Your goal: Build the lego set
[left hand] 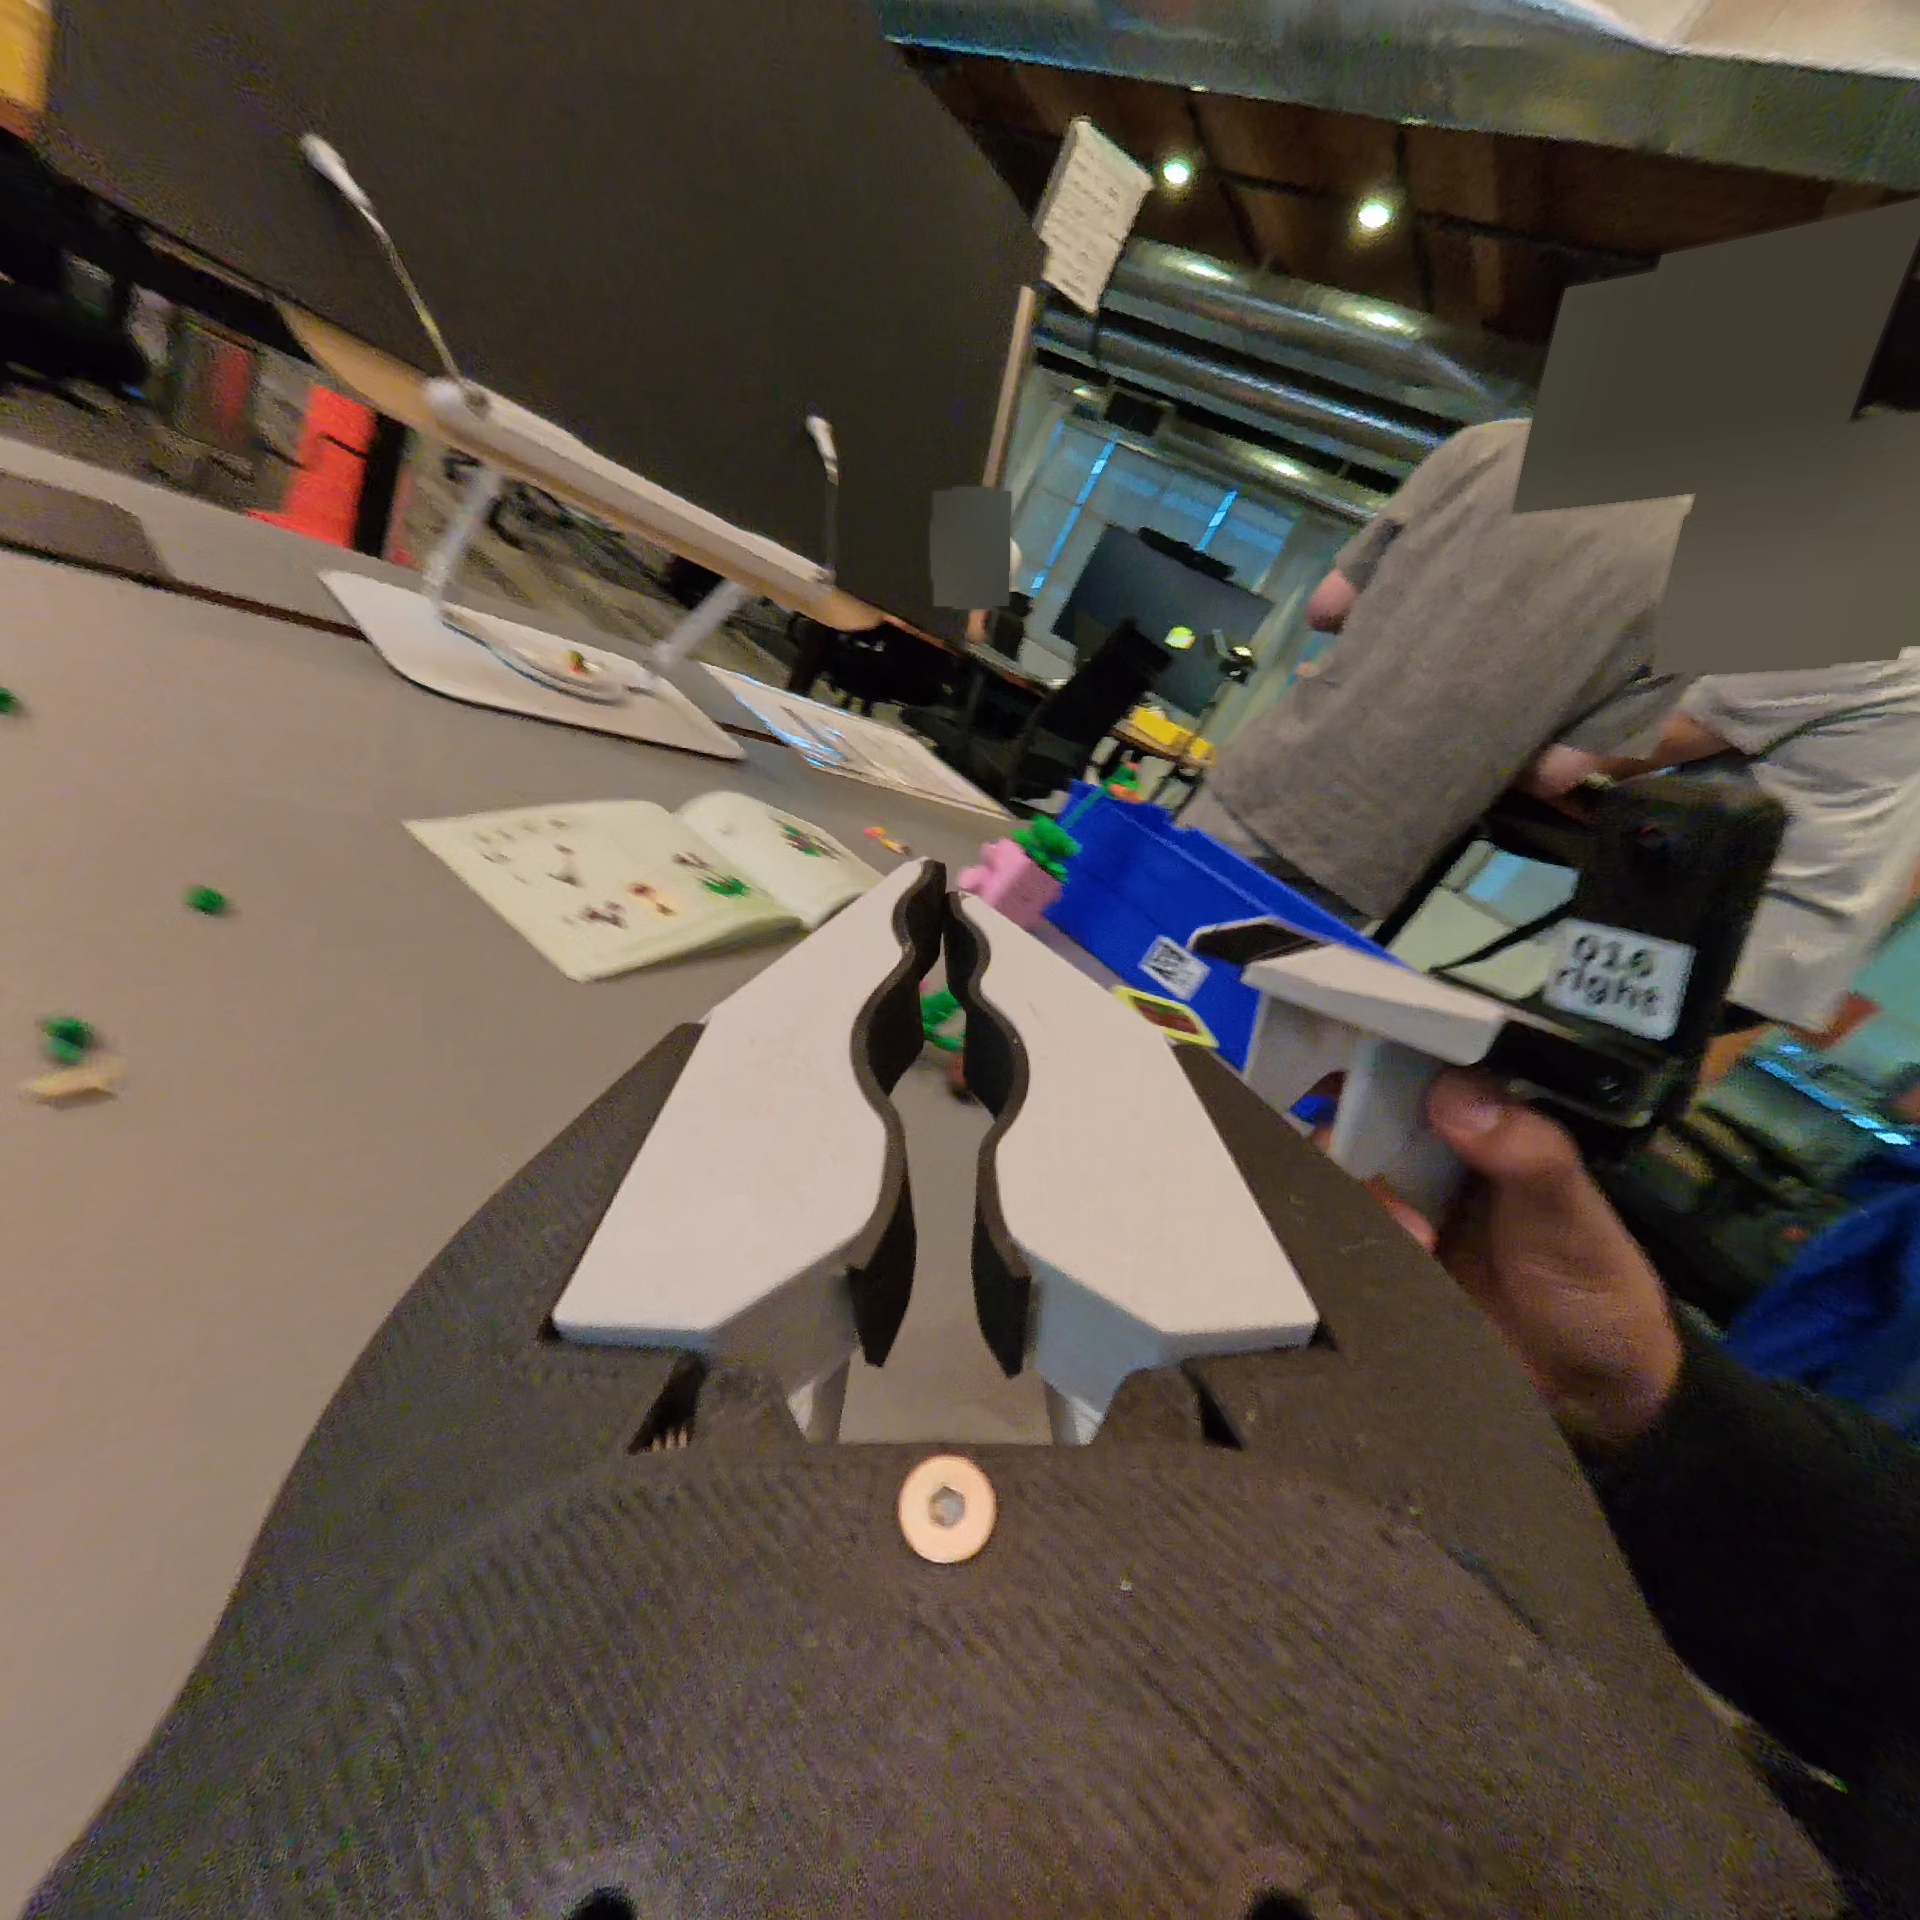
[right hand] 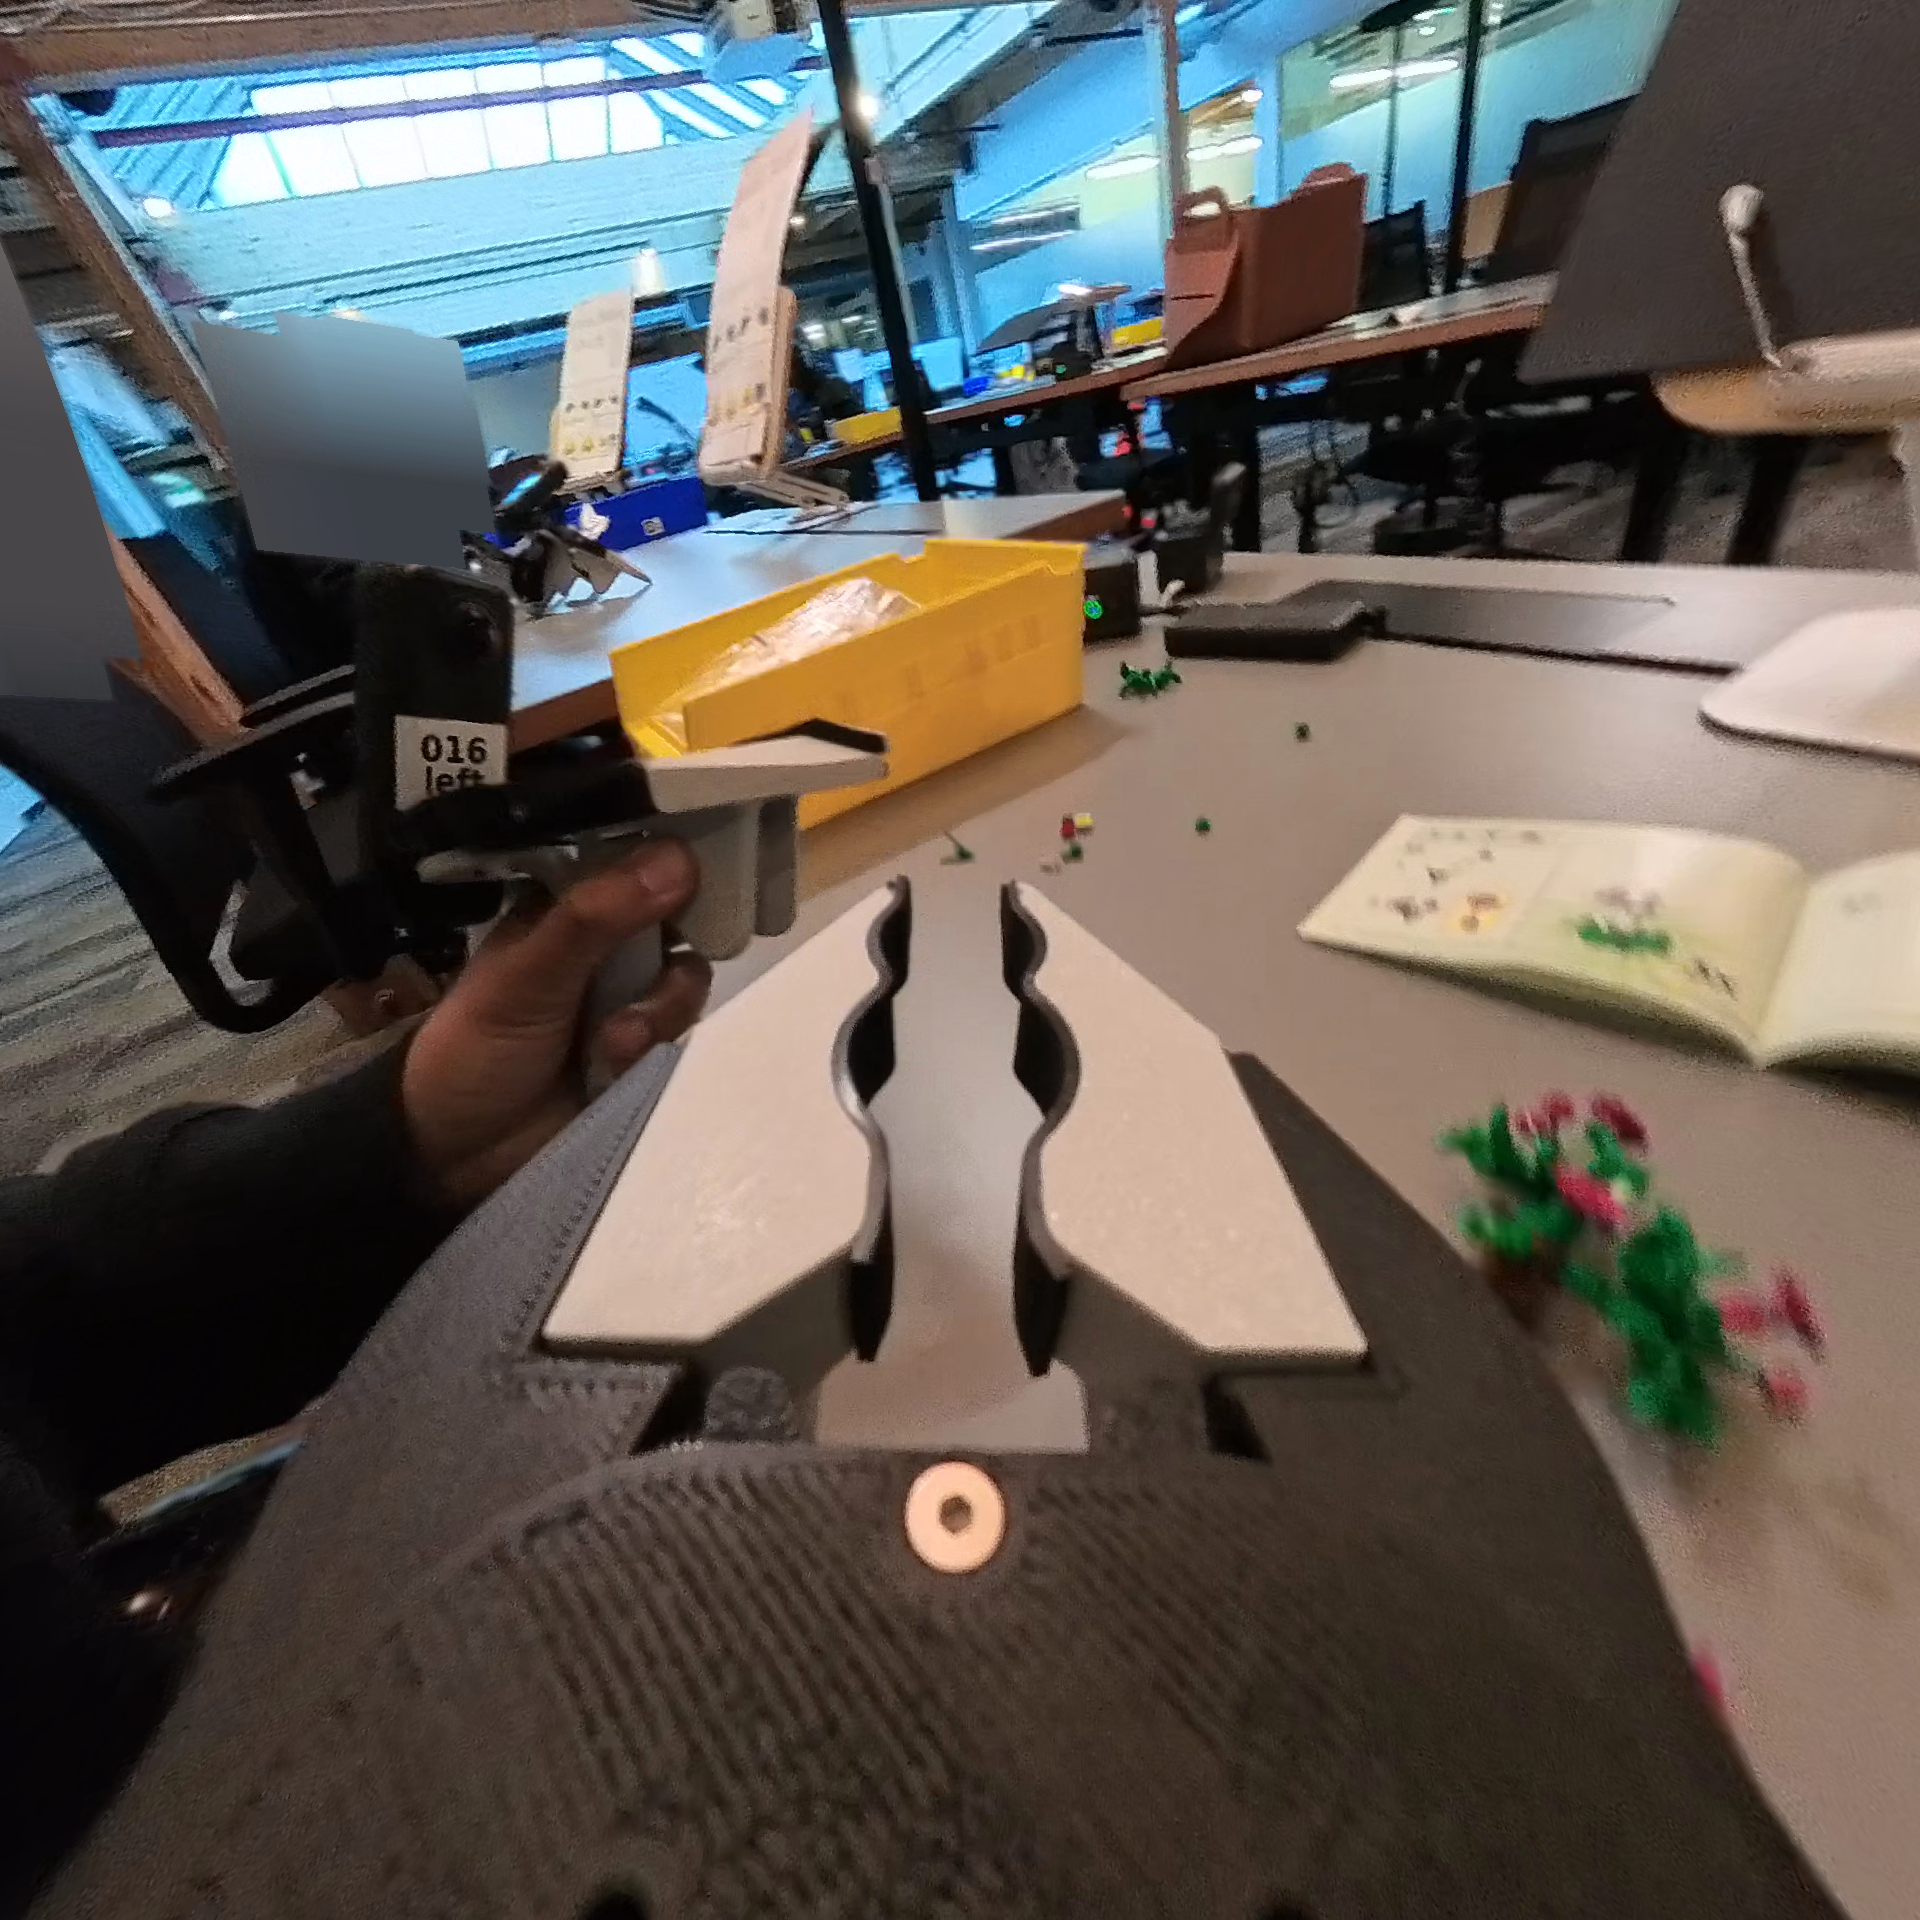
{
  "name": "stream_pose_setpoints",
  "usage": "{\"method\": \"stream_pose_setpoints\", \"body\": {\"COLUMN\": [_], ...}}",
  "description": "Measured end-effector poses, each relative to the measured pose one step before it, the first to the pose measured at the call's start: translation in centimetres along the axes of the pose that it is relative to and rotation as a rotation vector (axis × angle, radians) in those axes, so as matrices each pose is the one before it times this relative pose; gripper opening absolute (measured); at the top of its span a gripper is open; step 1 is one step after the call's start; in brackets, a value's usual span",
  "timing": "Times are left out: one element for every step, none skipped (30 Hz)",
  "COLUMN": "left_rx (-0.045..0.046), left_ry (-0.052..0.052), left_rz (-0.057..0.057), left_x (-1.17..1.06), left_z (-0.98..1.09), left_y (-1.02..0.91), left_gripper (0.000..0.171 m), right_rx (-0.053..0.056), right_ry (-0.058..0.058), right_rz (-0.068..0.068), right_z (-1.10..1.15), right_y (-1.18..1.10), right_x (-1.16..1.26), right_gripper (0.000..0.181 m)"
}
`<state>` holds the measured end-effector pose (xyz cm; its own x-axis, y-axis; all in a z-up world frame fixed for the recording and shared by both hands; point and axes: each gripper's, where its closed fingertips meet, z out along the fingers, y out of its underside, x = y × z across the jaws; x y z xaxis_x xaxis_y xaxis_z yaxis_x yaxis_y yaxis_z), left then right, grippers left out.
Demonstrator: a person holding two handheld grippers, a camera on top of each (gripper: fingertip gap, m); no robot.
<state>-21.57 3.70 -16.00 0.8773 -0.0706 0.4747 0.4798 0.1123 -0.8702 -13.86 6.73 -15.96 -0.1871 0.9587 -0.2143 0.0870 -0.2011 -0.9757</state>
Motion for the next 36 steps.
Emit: {"method": "stream_pose_setpoints", "body": {"left_rx": [-0.00272, -0.00513, -0.00764, -0.00688, -0.00531, -0.00545, 0.00933, 0.01391, -0.00021, -0.00364, 0.00866, 0.01039, -0.00957, -0.02308, -0.02094, -0.00838, 0.00916, 0.0275, 0.02594, 0.00569, -0.01097, -0.01228, -0.00053, 0.01018, 0.01484, 0.01165, 0.00373, -0.00721, -0.01216, -0.00404, 0.01219, 0.0201, 0.01851, 0.01538, 0.01407, 0.0141], "left_ry": [-0.0208, -0.023, -0.0375, -0.0398, -0.0284, -0.0208, -0.0166, -0.0045, -0.0027, -0.0109, 0.0051, 0.0203, 0.0007, -0.0125, -0.0073, 0.0089, 0.0239, 0.0288, 0.0275, 0.0238, 0.0145, 0.0128, 0.0103, 0.0025, -0.0014, 0.0005, 0.0041, 0.0028, -0.0043, -0.0018, 0.0049, 0.0074, 0.0117, 0.0091, 0.0015, -0.004], "left_rz": [0.0268, 0.0352, 0.0454, 0.0401, 0.0263, 0.0124, 0.0037, -0.0026, -0.0033, -0.007, -0.0181, -0.0098, 0.0086, 0.0162, 0.0011, -0.0223, -0.0408, -0.0464, -0.0428, -0.0316, -0.0208, -0.0107, -0.0014, 0.0047, 0.0077, 0.0053, 0.0023, 0.0, -0.0074, -0.0158, -0.0212, -0.0235, -0.0204, -0.0127, -0.0046, 0.0065], "left_x": [-1.2, -1.385, -1.662, -1.645, -1.298, -0.938, -0.602, -0.235, -0.086, -0.198, 0.036, 0.226, -0.131, -0.405, -0.37, -0.123, 0.137, 0.21, 0.187, 0.101, -0.09, -0.12, -0.125, -0.199, -0.241, -0.239, -0.219, -0.224, -0.296, -0.212, -0.068, 0.022, 0.134, 0.153, 0.084, 0.03], "left_z": [0.24, 0.322, 0.324, 0.219, 0.014, -0.317, -0.611, -0.742, -0.737, -0.609, -0.389, -0.183, -0.036, 0.021, 0.083, 0.101, 0.119, 0.169, 0.265, 0.363, 0.416, 0.399, 0.299, 0.203, 0.183, 0.221, 0.263, 0.224, 0.122, -0.021, -0.11, -0.153, -0.184, -0.2, -0.19, -0.197], "left_y": [-0.885, -0.84, -0.732, -0.573, -0.297, 0.023, 0.097, 0.192, 0.351, 0.221, -0.274, -0.465, -0.045, 0.395, 0.474, 0.249, -0.097, -0.36, -0.275, 0.004, 0.115, -0.023, -0.299, -0.459, -0.486, -0.406, -0.258, 0.043, 0.271, 0.232, -0.069, -0.299, -0.342, -0.294, -0.285, -0.308], "left_gripper": [0.0, 0.0, 0.0, 0.0, 0.0, 0.0, 0.0, 0.0, 0.0, 0.0, 0.0, 0.0, 0.0, 0.0, 0.0, 0.0, 0.0, 0.0, 0.0, 0.0, 0.0, 0.0, 0.0, 0.0, 0.0, 0.0, 0.0, 0.0, 0.0, 0.0, 0.0, 0.0, 0.0, 0.0, 0.0, 0.0], "right_rx": [-0.0025, -0.0069, -0.014, -0.0155, -0.0123, -0.0108, -0.0191, -0.0281, -0.0366, -0.0499, -0.063, -0.0791, -0.0765, -0.0677, -0.0535, -0.0419, -0.0361, -0.0289, -0.0243, -0.021, -0.0325, -0.0426, -0.0295, 0.0138, -0.0097, -0.0095, -0.0046, -0.0113, -0.0149, -0.0166, -0.0049, 0.0112, 0.0239, 0.0279, 0.0258, 0.0212], "right_ry": [-0.0269, -0.0231, -0.023, -0.0336, -0.0521, -0.0535, -0.0419, -0.0257, -0.0183, -0.0204, -0.0359, -0.0343, -0.03, -0.0298, -0.029, -0.0186, -0.0137, -0.0202, -0.0243, -0.0227, -0.0163, -0.016, 0.0038, 0.018, 0.0039, -0.015, -0.0094, -0.0105, -0.0023, 0.0025, -0.0008, 0.0132, 0.0209, 0.0214, 0.0205, 0.015], "right_rz": [-0.0142, -0.0208, -0.0284, -0.0324, -0.0371, -0.0273, -0.0163, -0.0164, -0.0161, 0.0069, 0.0152, 0.0066, -0.0007, -0.0074, -0.021, -0.0338, -0.0341, -0.029, -0.0235, -0.0204, -0.0218, -0.0262, -0.0252, -0.0134, 0.0012, 0.0138, 0.0112, -0.0063, -0.0057, 0.001, 0.0015, 0.003, 0.0038, 0.0107, 0.0149, 0.0161], "right_z": [1.552, 1.919, 2.276, 2.6, 2.811, 2.906, 2.926, 2.929, 2.955, 2.931, 2.876, 2.714, 2.5, 2.247, 1.971, 1.705, 1.427, 1.188, 0.972, 0.818, 0.702, 0.602, 0.391, -0.033, 0.015, 0.005, -0.056, -0.147, -0.197, -0.302, -0.495, -0.821, -1.183, -1.489, -1.758, -1.903], "right_y": [-1.083, -1.21, -1.231, -1.263, -1.269, -1.138, -0.763, -0.28, 0.27, 0.77, 1.077, 1.319, 1.245, 1.068, 0.808, 0.669, 0.562, 0.445, 0.406, 0.416, 0.601, 0.741, 0.513, -0.227, 0.032, 0.051, 0.002, 0.141, 0.219, 0.269, 0.134, -0.061, -0.258, -0.383, -0.381, -0.251], "right_x": [0.007, 0.153, 0.238, 0.231, 0.282, 0.644, 1.224, 1.878, 2.284, 2.385, 2.134, 2.044, 1.903, 1.599, 1.222, 1.002, 0.78, 0.469, 0.232, 0.109, 0.1, -0.001, 0.195, 0.323, 0.184, -0.087, -0.079, -0.228, -0.202, -0.21, -0.431, -0.462, -0.605, -0.899, -1.306, -1.829], "right_gripper": [0.017, 0.019, 0.019, 0.018, 0.017, 0.018, 0.019, 0.021, 0.024, 0.03, 0.032, 0.034, 0.037, 0.041, 0.042, 0.044, 0.045, 0.046, 0.047, 0.049, 0.051, 0.055, 0.058, 0.057, 0.057, 0.051, 0.038, 0.031, 0.03, 0.03, 0.029, 0.029, 0.029, 0.029, 0.029, 0.029]}}
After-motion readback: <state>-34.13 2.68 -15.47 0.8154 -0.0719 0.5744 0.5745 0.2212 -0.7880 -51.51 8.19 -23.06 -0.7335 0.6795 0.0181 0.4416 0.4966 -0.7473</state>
